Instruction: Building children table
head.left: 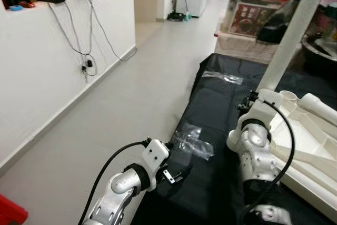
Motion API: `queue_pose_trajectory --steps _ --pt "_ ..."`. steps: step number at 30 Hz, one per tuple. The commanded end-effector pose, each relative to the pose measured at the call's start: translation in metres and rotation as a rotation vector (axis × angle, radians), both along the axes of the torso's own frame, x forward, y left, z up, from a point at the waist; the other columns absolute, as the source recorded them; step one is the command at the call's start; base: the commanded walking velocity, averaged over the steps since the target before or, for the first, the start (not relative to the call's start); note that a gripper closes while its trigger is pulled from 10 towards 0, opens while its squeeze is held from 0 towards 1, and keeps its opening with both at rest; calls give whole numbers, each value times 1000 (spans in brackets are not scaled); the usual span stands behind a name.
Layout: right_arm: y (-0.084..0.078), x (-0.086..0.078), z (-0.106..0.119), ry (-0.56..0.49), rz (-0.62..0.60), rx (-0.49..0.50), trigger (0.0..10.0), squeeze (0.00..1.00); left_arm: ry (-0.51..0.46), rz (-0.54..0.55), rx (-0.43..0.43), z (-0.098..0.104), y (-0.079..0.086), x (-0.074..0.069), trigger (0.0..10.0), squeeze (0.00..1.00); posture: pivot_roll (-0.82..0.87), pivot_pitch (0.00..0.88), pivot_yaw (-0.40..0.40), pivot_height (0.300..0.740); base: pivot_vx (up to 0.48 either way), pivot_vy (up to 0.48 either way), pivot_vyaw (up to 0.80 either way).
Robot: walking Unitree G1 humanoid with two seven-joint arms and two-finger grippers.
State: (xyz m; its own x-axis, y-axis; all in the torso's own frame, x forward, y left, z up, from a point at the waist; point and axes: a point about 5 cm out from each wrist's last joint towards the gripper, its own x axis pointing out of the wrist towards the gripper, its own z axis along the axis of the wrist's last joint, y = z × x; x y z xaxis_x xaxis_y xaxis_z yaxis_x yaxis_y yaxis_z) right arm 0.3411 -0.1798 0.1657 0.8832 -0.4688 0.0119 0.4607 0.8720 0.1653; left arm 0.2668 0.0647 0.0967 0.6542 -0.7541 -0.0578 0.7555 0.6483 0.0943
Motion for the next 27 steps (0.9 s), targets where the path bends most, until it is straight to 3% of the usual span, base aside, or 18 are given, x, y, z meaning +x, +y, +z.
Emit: queue_pose_trajectory --steps 1,2,4,5,9,10,15,16,17,18,19,20,21,23,24,27 --pt "10 1 -8 -3 41 57 10000 0 5 -10 -4 1 -2 0 10000 0 185 0 -67 740 0 0 0" --pt "18 2 -7 -25 99 52 10000 1000 5 -9 -4 1 -2 0 10000 0 187 0 -69 740 0 0 0" --pt "25 3 -6 -47 151 56 10000 1000 5 -9 -4 1 -2 0 10000 0 187 0 -69 740 0 0 0" --pt "25 4 -3 -72 195 34 10000 796 5 -9 -5 1 -2 0 10000 0 187 0 -69 740 0 0 0" --pt "25 3 2 -100 241 -3 10000 796 6 -9 -5 1 -2 0 10000 0 187 0 -69 740 0 0 0" --pt "25 4 3 -119 299 18 10000 0 6 -9 -5 1 -2 0 10000 0 187 0 -69 740 0 0 0" --pt "23 5 5 -151 437 26 10000 0 7 -9 -5 1 -2 0 10000 0 187 0 -69 740 0 0 0" --pt "21 6 4 -139 522 14 10000 0 7 -10 -5 1 -2 0 10000 0 181 0 -69 740 0 0 0" --pt "16 6 2 -109 687 3 10000 0 7 -11 -5 1 -2 1 10000 0 181 0 -69 740 0 0 0" --pt "16 6 2 -109 687 3 10000 0 7 -11 -5 1 -2 1 10000 0 181 0 -69 740 0 0 0" --pt "11 2 1 -63 937 -31 10000 0 6 -12 -3 1 -3 1 10000 0 189 0 -76 740 0 0 0" --pt "11 2 1 -63 937 -31 10000 0 6 -12 -3 1 -3 1 10000 0 189 0 -76 740 0 0 0" --pt "9 -2 1 -16 1147 -70 10000 0 5 -14 -1 0 -3 0 10000 0 192 0 -82 740 0 0 0" --pt "9 -2 1 -16 1147 -70 10000 0 5 -14 -1 0 -3 0 10000 0 192 0 -82 740 0 0 0" --pt "7 -5 0 32 1303 -100 10000 0 3 -15 1 -1 -4 0 10000 0 200 0 -87 740 0 0 0" --pt "7 1 1 63 1350 -132 10000 0 0 -15 3 -1 -4 0 10000 0 209 0 -98 740 0 0 0"
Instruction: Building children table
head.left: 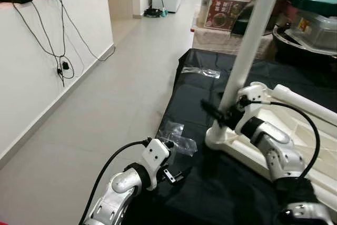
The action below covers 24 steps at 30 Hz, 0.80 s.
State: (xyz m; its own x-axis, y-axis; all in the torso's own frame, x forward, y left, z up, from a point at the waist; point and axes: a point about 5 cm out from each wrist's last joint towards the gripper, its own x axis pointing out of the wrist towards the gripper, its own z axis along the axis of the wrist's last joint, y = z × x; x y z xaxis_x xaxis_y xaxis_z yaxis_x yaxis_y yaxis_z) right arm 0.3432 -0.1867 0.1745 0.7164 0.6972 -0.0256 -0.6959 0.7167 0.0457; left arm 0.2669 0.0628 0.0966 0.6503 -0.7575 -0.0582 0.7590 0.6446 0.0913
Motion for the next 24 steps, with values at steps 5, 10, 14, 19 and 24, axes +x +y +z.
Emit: queue_pose_trajectory --steps 5,10,14,19,24 --pt "22 15 -10 36 62 -69 0 0 -6 -10 8 -2 -2 -2 10000 0 216 0 -104 740 0 0 0" --pt "17 23 -10 2 -143 -62 0 0 -3 -14 9 -3 -2 -4 10000 0 213 0 -99 740 0 0 0" --pt "16 23 -9 -11 -204 -40 0 0 -1 -15 9 -4 -2 -5 10000 0 209 0 -98 740 0 0 0" --pt "8 24 -13 -17 -616 10 0 0 3 -17 8 -4 -1 -6 10000 0 198 0 -86 740 0 0 0" --pt "8 12 -20 -35 -955 32 0 0 6 -18 7 -5 -1 -6 10000 0 193 0 -78 740 0 0 0"
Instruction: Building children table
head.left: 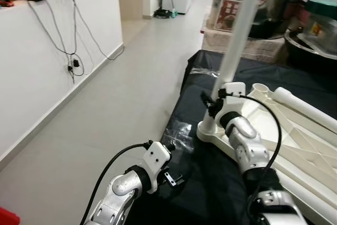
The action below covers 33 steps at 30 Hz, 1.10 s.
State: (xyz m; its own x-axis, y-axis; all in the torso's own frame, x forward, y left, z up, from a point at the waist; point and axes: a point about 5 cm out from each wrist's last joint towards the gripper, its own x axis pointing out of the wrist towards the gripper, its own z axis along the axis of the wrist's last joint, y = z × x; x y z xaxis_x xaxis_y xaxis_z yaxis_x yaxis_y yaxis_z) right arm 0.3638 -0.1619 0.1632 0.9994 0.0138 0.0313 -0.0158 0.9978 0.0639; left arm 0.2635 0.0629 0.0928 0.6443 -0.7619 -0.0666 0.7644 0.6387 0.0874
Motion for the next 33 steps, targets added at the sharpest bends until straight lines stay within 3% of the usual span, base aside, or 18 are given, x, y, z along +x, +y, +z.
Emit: queue_pose_trajectory --steps 1,6,7,8,9,10,11,12,16,17,19,20,24,26,28,30,31,33 --pt "-17 -9 -8 15 -197 3 0 0 -2 -11 3 -1 -1 -2 10000 0 193 0 -78 740 0 0 0" --pt "-2 -15 -9 -24 -289 13 0 0 -1 -10 3 -1 -1 -2 10000 0 193 0 -78 740 0 0 0" --pt "1 -15 -9 -31 -283 22 8863 0 -2 -10 4 -1 -1 -2 10000 0 196 0 -83 740 0 0 0" --pt "1 -15 -9 -31 -283 22 8863 0 -2 -10 4 -1 -1 -2 10000 0 196 0 -83 740 0 0 0" --pt "4 -16 -7 -49 -272 14 10000 0 -2 -9 4 -1 -1 -2 10000 0 196 0 -83 740 0 0 0" --pt "7 -17 -8 -63 -257 11 10000 824 -3 -8 4 -1 -1 -2 10000 0 196 0 -83 740 0 0 0" --pt "7 -17 -8 -63 -257 11 10000 824 -3 -8 4 -1 -1 -2 10000 0 196 0 -83 740 0 0 0" --pt "8 -20 -9 -73 -238 9 10000 1000 -3 -7 4 -1 -1 -2 10000 0 197 0 -89 740 0 0 0" --pt "8 -23 -12 -77 -235 11 10000 1000 -3 -7 3 -1 -1 -2 10000 0 198 0 -86 740 0 0 0" --pt "7 -28 -14 -88 -207 35 10000 871 -2 -6 2 0 -1 -2 10000 0 195 0 -88 740 0 0 0" --pt "7 -28 -14 -88 -207 35 10000 871 -2 -6 2 0 -1 -2 10000 0 195 0 -88 740 0 0 0" --pt "5 -33 -15 -102 -188 45 10000 0 -1 -6 1 0 -1 -2 10000 0 195 0 -88 740 0 0 0" --pt "3 -52 -21 -117 -98 38 10000 0 1 -5 0 0 -1 -2 10000 0 186 0 -85 740 0 0 0" --pt "3 -52 -21 -117 -98 38 10000 0 1 -5 0 0 -1 -2 10000 0 186 0 -85 740 0 0 0" --pt "-4 -72 -29 -114 -62 -12 10000 0 2 -4 -2 0 -1 -2 10000 0 176 0 -79 740 0 0 0" --pt "-4 -72 -29 -114 -62 -12 10000 0 2 -4 -2 0 -1 -2 10000 0 176 0 -79 740 0 0 0" --pt "-15 -90 -37 -103 -98 -39 10000 0 2 -2 -4 1 -1 -2 10000 0 170 0 -76 740 0 0 0" --pt "-18 -96 -41 -91 -114 -40 10000 0 2 -1 -4 1 0 -2 10000 0 170 0 -74 740 0 0 0"
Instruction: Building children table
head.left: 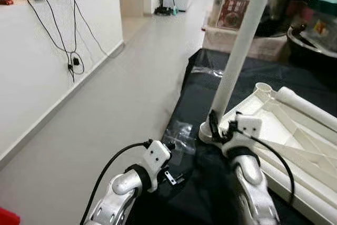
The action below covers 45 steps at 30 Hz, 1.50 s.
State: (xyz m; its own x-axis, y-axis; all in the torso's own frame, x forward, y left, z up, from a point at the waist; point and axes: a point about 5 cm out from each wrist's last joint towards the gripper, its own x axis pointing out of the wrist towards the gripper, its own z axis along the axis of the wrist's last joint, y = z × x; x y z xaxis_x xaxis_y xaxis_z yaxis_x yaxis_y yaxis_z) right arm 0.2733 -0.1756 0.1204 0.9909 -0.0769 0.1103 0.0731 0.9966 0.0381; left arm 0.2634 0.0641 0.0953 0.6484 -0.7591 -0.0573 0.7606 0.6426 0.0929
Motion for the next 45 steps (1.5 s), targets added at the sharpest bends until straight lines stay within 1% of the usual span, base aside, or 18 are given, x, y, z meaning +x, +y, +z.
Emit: queue_pose_trajectory --steps 1,2,4,5,6,8,10,13,16,21,28,35,45 --pt "-5 -5 2 -12 -21 -12 10000 0 12 -5 -1 -2 -2 -2 10000 0 170 0 -74 740 0 0 0" --pt "-6 -11 -2 -3 -44 1 10000 0 7 -7 4 -1 -2 -2 10000 0 170 0 -72 740 0 0 0" --pt "-6 -11 -2 -3 -44 1 10000 0 7 -7 4 -1 -2 -2 10000 0 170 0 -72 740 0 0 0" --pt "-6 -14 -4 5 -56 11 10000 0 3 -8 9 -1 -2 -2 10000 0 170 0 -72 740 0 0 0" --pt "-6 -14 -4 5 -56 11 10000 0 3 -8 9 -1 -2 -2 10000 0 170 0 -72 740 0 0 0" --pt "-4 -21 -8 13 -97 23 10000 0 -6 -3 26 -1 -1 -1 10000 0 169 0 -67 740 0 0 -800" --pt "-3 -23 -8 12 -106 21 10000 0 -9 -1 33 -2 -1 -1 10000 0 169 0 -67 740 0 0 -800" --pt "-1 -24 -7 3 -109 18 10000 0 -19 4 44 -2 -1 0 10000 0 169 0 -67 740 0 -387 -800" --pt "-1 -24 -5 -7 -115 18 10000 0 -21 6 48 -2 0 0 10000 0 169 0 -67 740 0 -480 -704" --pt "-2 -19 3 -27 -121 8 10000 0 -18 1 61 -3 -1 0 10000 0 168 0 -63 740 0 -480 0" --pt "-5 -16 8 -43 -129 2 10000 0 -18 -1 54 -2 -2 0 10000 0 166 0 -61 740 0 -477 0" --pt "-5 -15 9 -44 -134 3 10000 0 -23 4 59 -2 -2 0 10000 0 166 0 -63 740 0 -449 0" --pt "-8 -12 10 -32 -155 6 10000 0 -16 20 50 -2 -1 1 10000 0 163 0 -59 740 -347 -329 0"
